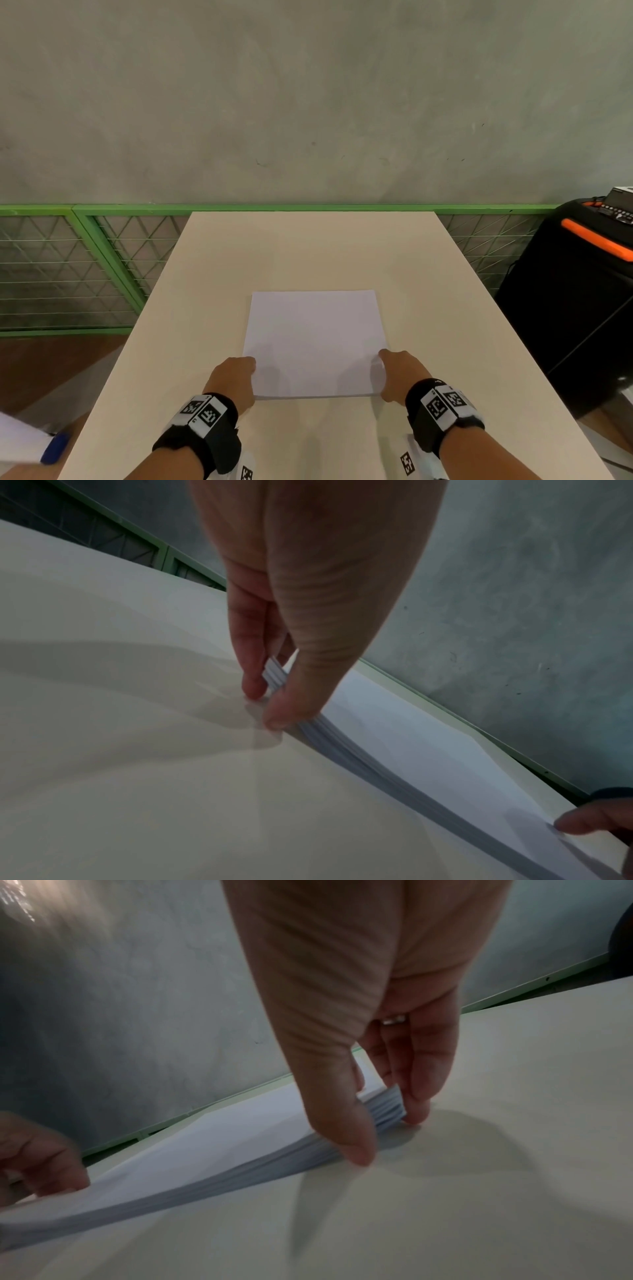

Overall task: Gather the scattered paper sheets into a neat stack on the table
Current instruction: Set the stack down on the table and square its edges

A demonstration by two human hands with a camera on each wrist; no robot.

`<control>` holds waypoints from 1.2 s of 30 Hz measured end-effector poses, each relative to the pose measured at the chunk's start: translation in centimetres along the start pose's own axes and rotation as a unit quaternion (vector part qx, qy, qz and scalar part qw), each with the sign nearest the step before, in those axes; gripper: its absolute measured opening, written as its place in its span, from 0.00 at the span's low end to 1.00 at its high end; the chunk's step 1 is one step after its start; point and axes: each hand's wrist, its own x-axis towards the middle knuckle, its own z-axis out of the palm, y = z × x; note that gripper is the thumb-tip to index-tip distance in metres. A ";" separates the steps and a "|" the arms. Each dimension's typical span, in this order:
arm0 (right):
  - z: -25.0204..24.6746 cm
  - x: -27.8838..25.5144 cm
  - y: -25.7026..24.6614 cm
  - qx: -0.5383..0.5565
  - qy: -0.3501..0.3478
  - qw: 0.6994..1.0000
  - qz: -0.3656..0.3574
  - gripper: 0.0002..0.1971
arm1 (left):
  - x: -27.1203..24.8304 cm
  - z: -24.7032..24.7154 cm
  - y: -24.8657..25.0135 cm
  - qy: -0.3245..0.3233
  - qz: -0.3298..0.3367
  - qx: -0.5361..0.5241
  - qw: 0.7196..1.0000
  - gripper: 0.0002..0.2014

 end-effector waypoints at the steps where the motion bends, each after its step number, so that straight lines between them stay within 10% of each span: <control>1: -0.1 0.0 0.0 -0.007 -0.003 1.000 -0.004 0.31 | 0.0 -0.1 0.1 -0.001 -0.002 0.000 1.000 0.12; 22: 0.2 0.1 0.6 0.069 -0.014 0.998 0.000 0.35 | -0.2 -0.1 0.2 -0.012 -0.035 0.013 0.999 0.10; 26: 1.0 0.3 1.2 0.144 -0.021 0.989 0.034 0.46 | -0.2 0.1 -0.2 -0.018 -0.081 -0.083 0.993 0.31; 29: 1.2 0.4 1.5 0.243 -0.007 0.967 0.077 0.34 | -0.4 -0.2 -0.5 -0.025 -0.114 -0.176 0.978 0.34; 32: 1.5 1.0 1.3 0.304 0.029 0.947 0.098 0.12 | -0.2 -0.4 -0.6 -0.027 -0.129 -0.174 0.976 0.10; 36: 1.7 1.5 0.6 0.356 0.038 0.926 0.118 0.17 | 0.9 0.3 -1.0 -0.009 -0.153 -0.141 0.978 0.17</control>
